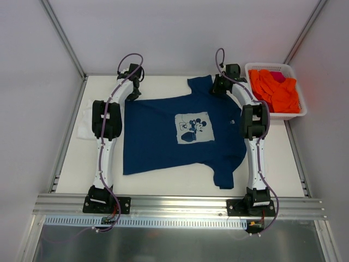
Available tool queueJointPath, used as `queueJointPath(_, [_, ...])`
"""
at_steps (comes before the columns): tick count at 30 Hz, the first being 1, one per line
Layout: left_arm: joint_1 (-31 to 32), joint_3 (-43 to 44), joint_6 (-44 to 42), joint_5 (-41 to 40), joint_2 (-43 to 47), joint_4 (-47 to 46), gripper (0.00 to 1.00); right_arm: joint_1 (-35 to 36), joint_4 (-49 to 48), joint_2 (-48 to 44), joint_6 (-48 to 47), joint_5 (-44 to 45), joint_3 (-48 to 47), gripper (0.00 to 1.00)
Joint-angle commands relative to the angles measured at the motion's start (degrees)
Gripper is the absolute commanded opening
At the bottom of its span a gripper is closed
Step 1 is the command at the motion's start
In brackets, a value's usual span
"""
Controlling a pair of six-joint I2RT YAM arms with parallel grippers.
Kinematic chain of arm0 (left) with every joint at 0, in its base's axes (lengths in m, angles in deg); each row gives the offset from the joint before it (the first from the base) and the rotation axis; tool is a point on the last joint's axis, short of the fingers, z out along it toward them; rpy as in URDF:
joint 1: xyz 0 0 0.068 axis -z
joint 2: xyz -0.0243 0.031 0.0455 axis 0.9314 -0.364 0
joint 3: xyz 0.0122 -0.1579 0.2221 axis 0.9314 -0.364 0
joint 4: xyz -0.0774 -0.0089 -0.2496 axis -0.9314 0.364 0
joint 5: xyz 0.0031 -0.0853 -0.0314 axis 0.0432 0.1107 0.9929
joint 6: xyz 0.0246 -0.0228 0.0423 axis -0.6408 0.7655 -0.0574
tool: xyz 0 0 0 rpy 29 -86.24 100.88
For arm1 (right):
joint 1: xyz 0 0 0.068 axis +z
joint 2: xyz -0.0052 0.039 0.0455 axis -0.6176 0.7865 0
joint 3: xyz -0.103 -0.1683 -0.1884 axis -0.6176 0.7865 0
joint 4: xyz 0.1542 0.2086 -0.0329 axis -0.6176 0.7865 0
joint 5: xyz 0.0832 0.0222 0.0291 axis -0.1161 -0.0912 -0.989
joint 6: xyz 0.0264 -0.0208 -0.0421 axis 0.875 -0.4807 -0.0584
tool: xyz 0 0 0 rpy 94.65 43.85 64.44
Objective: Fold and stack the t-shirts
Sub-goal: Grap the side of the flattened tshirt furthest away from the robot with both arms
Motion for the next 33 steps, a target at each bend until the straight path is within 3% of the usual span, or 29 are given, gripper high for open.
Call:
queueJointPath(1, [-0.5,2.3,0.1,-0.1,-0.6,1.7,0.00,0.1,0.9,-6.0,-2.3,3.2,1.1,0.06])
queueJointPath(10, [-0.5,0.4,-0.9,-1.8,2.2,1.6,0.00,0.0,-0.5,-11.0,-6.5,12.2,3.9,0.02])
queueJointPath(22, [-0.5,-3.5,-2.9,-3.4,10.2,1.6,0.00,-0.3,0.6,-15.7,-7.8,13.9,2.6,0.02])
queueJointPath(33, [-0.2,-12.7,-2.5,-0.2,18.4,1.6,0.00,-0.3,4.4,-25.5,-9.3,16.6,11.1,0.01])
